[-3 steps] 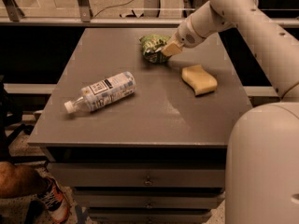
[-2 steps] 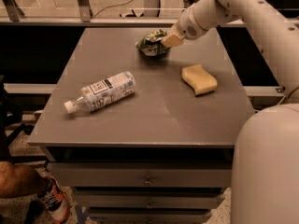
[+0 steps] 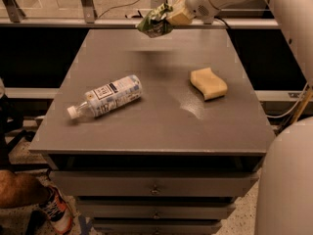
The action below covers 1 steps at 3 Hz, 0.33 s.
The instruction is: Pick green jalapeno chip bag
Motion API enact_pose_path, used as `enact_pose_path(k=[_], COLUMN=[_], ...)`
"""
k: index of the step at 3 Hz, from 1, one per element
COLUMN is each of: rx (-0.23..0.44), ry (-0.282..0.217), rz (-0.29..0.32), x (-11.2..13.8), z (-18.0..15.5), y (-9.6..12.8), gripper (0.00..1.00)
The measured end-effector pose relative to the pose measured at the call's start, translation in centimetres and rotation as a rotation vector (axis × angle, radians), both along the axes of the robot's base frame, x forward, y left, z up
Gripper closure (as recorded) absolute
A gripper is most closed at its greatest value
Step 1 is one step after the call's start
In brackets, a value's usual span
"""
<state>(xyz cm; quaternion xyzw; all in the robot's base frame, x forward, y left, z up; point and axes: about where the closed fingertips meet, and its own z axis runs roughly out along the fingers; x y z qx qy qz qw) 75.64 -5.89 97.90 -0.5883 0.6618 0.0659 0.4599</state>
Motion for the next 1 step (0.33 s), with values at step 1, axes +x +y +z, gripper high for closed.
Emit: enact_pose_path(k=[1], rx=[-0.004], ry=[-0.062], rz=[0.014], x=[-0.32], z=[2.36], y=[0.28], gripper=[1.00])
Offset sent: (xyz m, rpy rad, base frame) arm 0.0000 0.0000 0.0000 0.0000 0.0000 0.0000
